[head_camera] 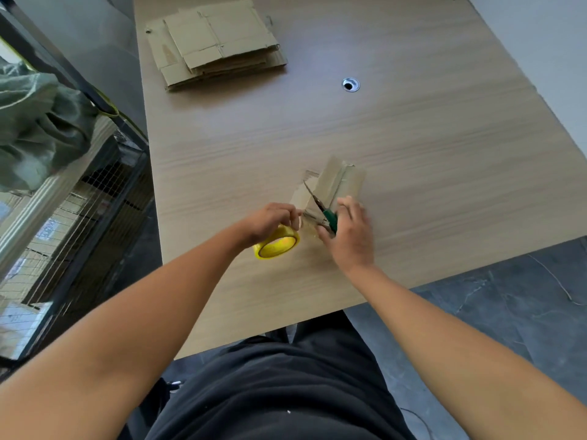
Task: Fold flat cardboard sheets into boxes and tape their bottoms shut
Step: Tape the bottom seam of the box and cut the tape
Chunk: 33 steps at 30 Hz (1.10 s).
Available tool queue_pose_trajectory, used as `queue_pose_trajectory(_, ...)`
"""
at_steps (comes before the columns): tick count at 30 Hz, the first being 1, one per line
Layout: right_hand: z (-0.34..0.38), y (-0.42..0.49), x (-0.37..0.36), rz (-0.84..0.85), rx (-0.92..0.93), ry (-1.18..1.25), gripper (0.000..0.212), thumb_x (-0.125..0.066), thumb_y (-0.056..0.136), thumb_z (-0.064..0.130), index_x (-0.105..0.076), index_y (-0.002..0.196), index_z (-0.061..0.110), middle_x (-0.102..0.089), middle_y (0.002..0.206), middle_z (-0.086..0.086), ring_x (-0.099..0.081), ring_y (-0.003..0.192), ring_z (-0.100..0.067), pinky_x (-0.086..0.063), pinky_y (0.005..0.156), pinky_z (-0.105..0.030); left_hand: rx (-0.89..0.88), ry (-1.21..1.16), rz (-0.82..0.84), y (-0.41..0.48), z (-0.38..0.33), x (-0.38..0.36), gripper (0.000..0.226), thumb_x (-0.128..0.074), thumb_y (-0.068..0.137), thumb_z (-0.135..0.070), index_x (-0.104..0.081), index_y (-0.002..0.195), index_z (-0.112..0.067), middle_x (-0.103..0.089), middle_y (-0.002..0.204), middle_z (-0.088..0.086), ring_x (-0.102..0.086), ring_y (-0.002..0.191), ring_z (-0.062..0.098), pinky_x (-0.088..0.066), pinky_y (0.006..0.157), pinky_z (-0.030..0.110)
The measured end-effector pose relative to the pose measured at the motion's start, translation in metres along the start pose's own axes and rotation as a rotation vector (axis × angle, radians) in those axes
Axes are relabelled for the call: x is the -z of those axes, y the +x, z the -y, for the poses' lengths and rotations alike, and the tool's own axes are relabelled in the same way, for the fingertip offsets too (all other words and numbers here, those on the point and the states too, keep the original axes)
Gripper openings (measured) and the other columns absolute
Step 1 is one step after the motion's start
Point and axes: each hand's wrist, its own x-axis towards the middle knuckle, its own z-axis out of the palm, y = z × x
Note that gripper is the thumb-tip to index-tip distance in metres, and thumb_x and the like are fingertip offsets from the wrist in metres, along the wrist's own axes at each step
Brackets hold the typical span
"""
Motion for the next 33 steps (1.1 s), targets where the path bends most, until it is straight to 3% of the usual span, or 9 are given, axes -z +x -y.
queue_pose_trajectory(3,-0.01,0.0,0.006,0.04,0.035,0.065,0.06,-0.086,0.075,0.026,-0.058,0.12,-0.003,-0.052,0.131,-0.016,-0.046,0.125,-0.034,-0.05,0.099,-0.045,-0.021,-0.04,-0.021,-0.008,0.008,-0.01,0.021,-0.045,0.071,-0.011,-0.063,0.077,-0.002,-0.069,0.113,0.026,-0.055,0.127,0.013,-0.042,0.088,0.01)
queue_pose_trajectory(6,-0.024,0.009,0.015,0.094,0.125,0.063,0.052,-0.089,0.07,0.027,-0.062,0.106,0.0,-0.054,0.128,-0.014,-0.051,0.116,-0.033,-0.052,0.092,-0.041,-0.029,-0.059,-0.028,-0.012,0.011,-0.015,0.025,-0.044,0.069,-0.013,-0.063,0.078,-0.001,-0.07,0.113,0.023,-0.055,0.124,0.006,-0.042,0.089,0.011)
queue_pose_trajectory(12,-0.044,0.03,0.041,0.302,0.27,0.174,0.05,-0.087,0.074,0.039,-0.06,0.102,0.008,-0.052,0.135,-0.006,-0.047,0.128,-0.022,-0.042,0.105,-0.032,-0.044,0.042,-0.094,-0.016,0.0,-0.019,0.035,-0.044,0.068,-0.016,-0.066,0.082,0.008,-0.069,0.114,0.022,-0.06,0.11,0.006,-0.042,0.084,0.009)
queue_pose_trajectory(15,-0.047,0.042,0.055,0.349,0.154,0.376,0.056,-0.085,0.076,0.04,-0.058,0.117,0.012,-0.055,0.121,-0.001,-0.056,0.109,-0.016,-0.048,0.092,-0.026,-0.061,0.113,-0.197,-0.022,-0.026,-0.012,0.03,-0.043,0.065,-0.019,-0.067,0.079,-0.007,-0.064,0.103,0.014,-0.055,0.103,0.025,-0.04,0.079,0.012)
queue_pose_trajectory(19,-0.038,0.046,0.08,0.364,-0.057,0.622,0.042,-0.079,0.084,0.039,-0.056,0.114,0.02,-0.053,0.086,-0.003,-0.053,0.073,-0.01,-0.047,0.067,-0.024,-0.044,0.163,-0.234,-0.032,-0.072,-0.012,0.029,-0.045,0.066,-0.022,-0.069,0.083,-0.021,-0.054,0.107,0.004,-0.051,0.097,0.014,-0.038,0.075,0.016)
queue_pose_trajectory(22,-0.024,0.049,0.102,0.392,-0.105,0.893,0.023,-0.073,0.092,0.03,-0.057,0.097,0.015,-0.056,0.079,-0.008,-0.06,0.072,-0.015,-0.055,0.072,-0.034,-0.043,0.177,-0.226,-0.038,-0.108,-0.021,0.026,-0.049,0.072,-0.024,-0.071,0.087,-0.029,-0.05,0.115,0.006,-0.051,0.101,0.012,-0.038,0.077,0.018)
queue_pose_trajectory(25,-0.011,0.051,0.122,0.412,-0.184,1.135,0.015,-0.071,0.094,0.023,-0.058,0.091,0.017,-0.051,0.072,0.007,-0.053,0.065,-0.01,-0.056,0.066,-0.037,-0.067,0.186,-0.234,-0.04,-0.135,-0.031,0.023,-0.053,0.081,-0.025,-0.07,0.089,-0.039,-0.049,0.118,0.003,-0.05,0.108,0.018,-0.04,0.083,0.027)
queue_pose_trajectory(30,-0.013,0.056,0.138,0.363,-0.139,1.081,0.03,-0.082,0.083,0.034,-0.066,0.092,0.011,-0.05,0.071,-0.001,-0.047,0.065,-0.013,-0.041,0.06,-0.032,-0.087,0.217,-0.298,-0.037,-0.157,-0.053,0.03,-0.054,0.099,-0.012,-0.067,0.093,-0.039,-0.046,0.113,-0.003,-0.049,0.104,0.015,-0.041,0.084,0.03)
queue_pose_trajectory(33,-0.02,0.056,0.143,0.315,-0.094,0.991,0.023,-0.079,0.087,0.028,-0.065,0.083,0.01,-0.05,0.064,0.007,-0.045,0.059,-0.008,-0.038,0.057,-0.025,-0.092,0.266,-0.355,-0.034,-0.164,-0.069,0.03,-0.054,0.099,-0.011,-0.066,0.093,-0.038,-0.047,0.111,-0.004,-0.049,0.096,0.004,-0.038,0.079,0.025)
